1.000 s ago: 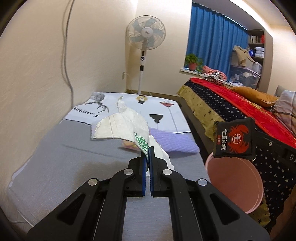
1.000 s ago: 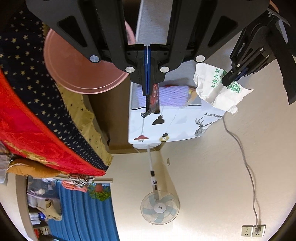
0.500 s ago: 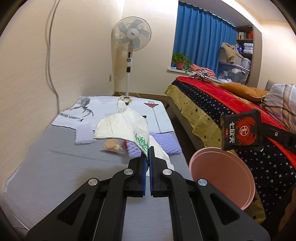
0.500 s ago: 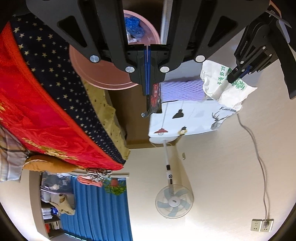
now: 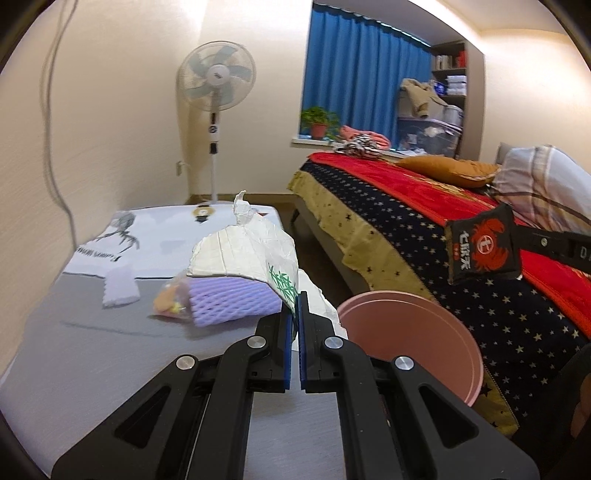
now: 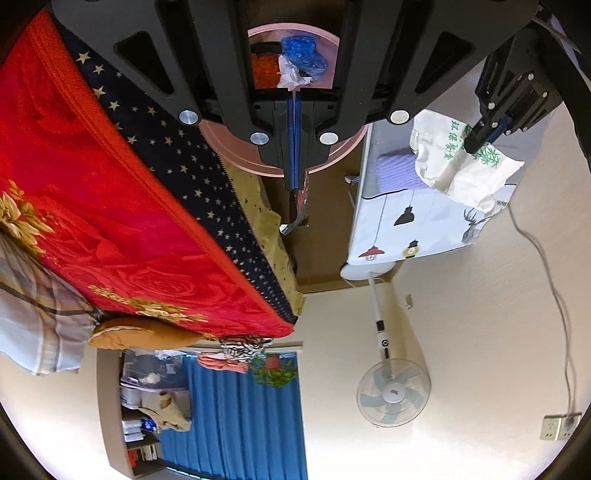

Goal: Collect trash
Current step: 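Carry the paper bag and snack packet over the pink bin and release both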

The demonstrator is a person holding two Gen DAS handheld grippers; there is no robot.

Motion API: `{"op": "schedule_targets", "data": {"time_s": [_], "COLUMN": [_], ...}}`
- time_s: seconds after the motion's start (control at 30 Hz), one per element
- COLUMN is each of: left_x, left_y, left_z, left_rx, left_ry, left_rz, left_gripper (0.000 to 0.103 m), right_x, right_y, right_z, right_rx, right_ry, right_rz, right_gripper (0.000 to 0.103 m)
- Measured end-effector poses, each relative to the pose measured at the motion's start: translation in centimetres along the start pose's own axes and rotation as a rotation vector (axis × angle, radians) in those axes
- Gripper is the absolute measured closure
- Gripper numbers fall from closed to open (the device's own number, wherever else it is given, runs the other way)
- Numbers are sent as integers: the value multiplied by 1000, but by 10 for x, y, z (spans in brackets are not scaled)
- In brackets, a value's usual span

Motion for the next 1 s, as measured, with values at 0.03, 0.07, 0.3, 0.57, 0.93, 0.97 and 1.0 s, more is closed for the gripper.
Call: {"op": "schedule_targets", "data": {"time_s": [0.03,0.07,0.3,0.57,0.93,0.97,1.0], "left_x": [0,-1,2,5,14,14,15], "left_y": [1,3,13,30,57,59,61], "left_z": [4,7,31,45,64,65,67], "left_rx": [7,13,65,104,142,146,152], "left_ry": [12,19,66,82,92,93,95], "left_rz": [2,4,-7,-34,-88,-92,-97], "left_gripper": [100,100,101,101,100,100,100], "right_x": [0,1,1,2,4,4,4], "right_y": [0,1,6,17,34,35,36], "right_z": [2,5,19,27,36,37,37], "right_rx": [6,11,48,84,117,119,122], "right_ry": [3,8,37,51,72,74,75], "right_rz": [1,0,1,-7,-30,-32,-33], "right_gripper": [103,103,103,103,103,103,103]}}
Point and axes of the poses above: each gripper's, at about its wrist camera, not at the fingertips, and y roughly the way its jaws point, z to its right, x to its underside, the point moved 3 cm from there along y, roughly the way its jaws point, and after that the axes turned 7 degrees about -x, right-handed, at the moved point
